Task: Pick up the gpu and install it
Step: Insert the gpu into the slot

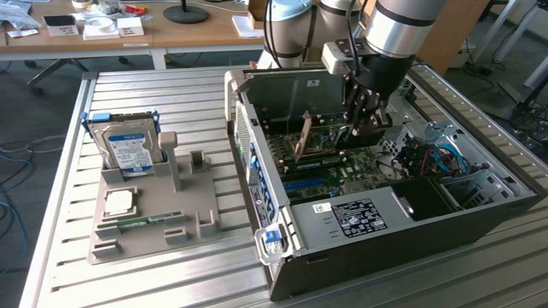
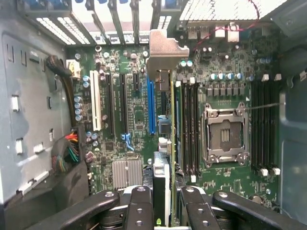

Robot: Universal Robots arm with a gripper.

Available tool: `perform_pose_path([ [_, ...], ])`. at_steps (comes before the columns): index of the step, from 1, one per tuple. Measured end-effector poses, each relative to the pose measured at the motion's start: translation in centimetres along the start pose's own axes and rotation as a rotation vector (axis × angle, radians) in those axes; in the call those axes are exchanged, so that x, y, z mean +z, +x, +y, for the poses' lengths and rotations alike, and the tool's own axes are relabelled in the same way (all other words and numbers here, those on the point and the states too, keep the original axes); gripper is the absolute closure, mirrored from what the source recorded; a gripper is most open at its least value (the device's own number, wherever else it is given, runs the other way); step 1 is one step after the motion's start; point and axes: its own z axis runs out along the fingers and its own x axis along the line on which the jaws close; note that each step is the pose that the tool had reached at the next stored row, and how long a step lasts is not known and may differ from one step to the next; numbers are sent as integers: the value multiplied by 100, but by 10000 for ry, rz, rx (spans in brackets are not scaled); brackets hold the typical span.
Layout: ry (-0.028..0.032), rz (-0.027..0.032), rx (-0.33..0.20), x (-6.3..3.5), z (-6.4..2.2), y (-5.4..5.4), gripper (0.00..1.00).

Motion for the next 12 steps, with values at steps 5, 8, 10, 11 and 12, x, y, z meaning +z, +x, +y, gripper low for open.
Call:
perform_pose_path([
  [5,-1,0,-1,0,20,1,73],
  [8,-1,0,0,3,22,2,73],
  [10,-1,1,2,24,28,4,73],
  [11,-1,1,1,38,30,4,73],
  [12,-1,0,0,52,34,5,73],
])
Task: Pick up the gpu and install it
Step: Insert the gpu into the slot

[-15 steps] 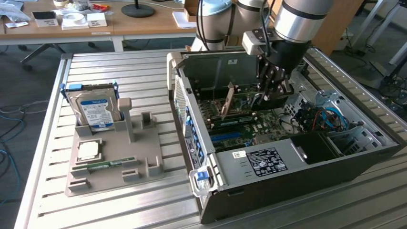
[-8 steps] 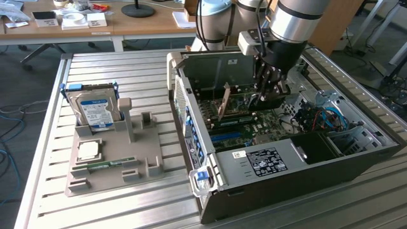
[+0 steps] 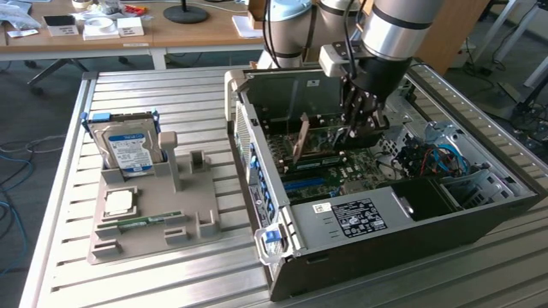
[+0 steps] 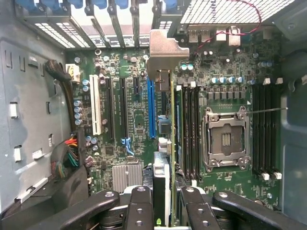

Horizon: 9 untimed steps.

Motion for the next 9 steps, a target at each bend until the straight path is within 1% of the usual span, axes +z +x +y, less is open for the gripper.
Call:
perform_pose_path([
  [9,0,0,0,48,58,6,73],
])
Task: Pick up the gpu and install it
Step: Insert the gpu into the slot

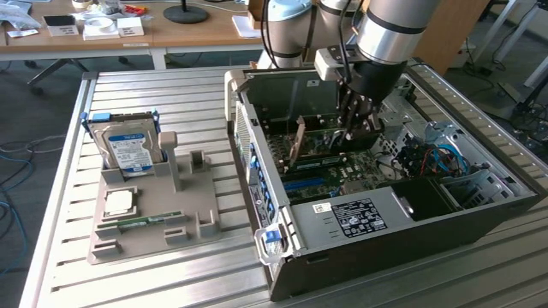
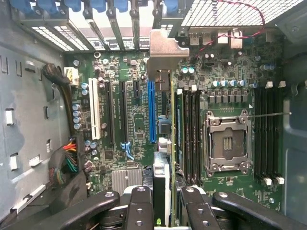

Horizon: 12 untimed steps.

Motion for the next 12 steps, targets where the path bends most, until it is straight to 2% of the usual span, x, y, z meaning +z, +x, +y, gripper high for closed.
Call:
perform_pose_path([
  [12,1,-2,0,36,27,4,73],
])
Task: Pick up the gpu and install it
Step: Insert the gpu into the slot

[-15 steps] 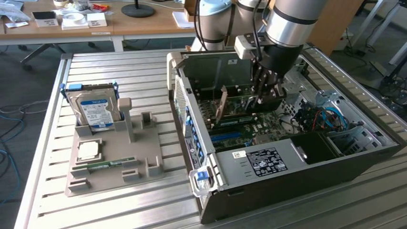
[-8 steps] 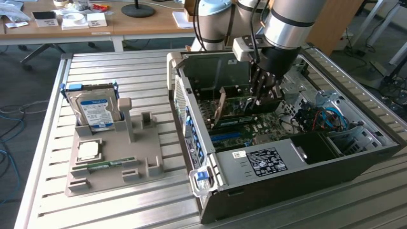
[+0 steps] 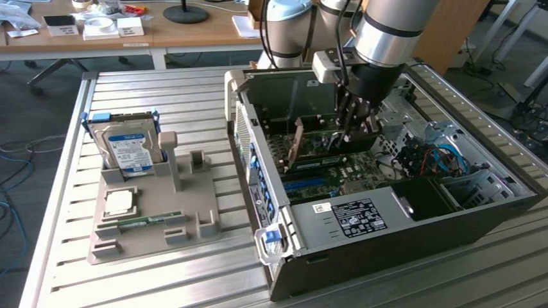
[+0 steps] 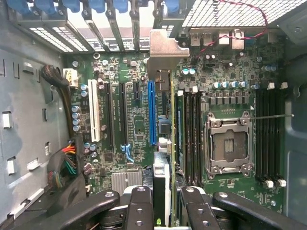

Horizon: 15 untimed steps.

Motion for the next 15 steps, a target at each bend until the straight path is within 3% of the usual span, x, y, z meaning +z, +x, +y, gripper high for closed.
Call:
perform_pose_path([
  [8,0,2,-1,75,54,8,73],
  [15,1,-3,2,84,63,9,73],
])
